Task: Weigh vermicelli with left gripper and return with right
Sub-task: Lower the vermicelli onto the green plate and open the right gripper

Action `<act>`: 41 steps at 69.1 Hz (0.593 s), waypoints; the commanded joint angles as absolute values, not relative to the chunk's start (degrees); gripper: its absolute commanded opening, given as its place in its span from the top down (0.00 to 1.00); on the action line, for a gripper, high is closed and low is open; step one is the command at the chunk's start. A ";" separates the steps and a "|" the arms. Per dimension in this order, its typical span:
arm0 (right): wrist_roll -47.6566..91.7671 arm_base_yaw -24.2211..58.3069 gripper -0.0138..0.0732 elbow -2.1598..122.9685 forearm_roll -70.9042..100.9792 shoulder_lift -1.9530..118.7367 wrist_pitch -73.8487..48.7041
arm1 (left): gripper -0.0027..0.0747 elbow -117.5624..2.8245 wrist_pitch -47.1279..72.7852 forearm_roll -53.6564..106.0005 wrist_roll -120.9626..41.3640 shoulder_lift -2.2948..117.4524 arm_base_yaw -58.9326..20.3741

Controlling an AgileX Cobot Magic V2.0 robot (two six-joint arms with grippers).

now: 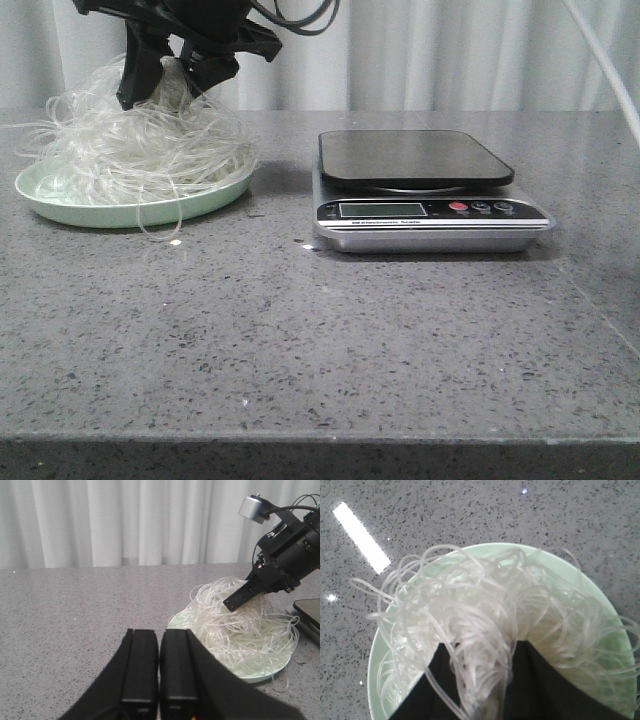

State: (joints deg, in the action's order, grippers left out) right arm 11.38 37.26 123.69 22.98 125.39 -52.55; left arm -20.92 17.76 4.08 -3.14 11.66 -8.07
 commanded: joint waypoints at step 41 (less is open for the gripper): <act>11.55 35.20 0.24 125.71 24.26 117.25 -55.40 | 0.79 -22.43 12.89 4.69 -2.63 12.23 -8.05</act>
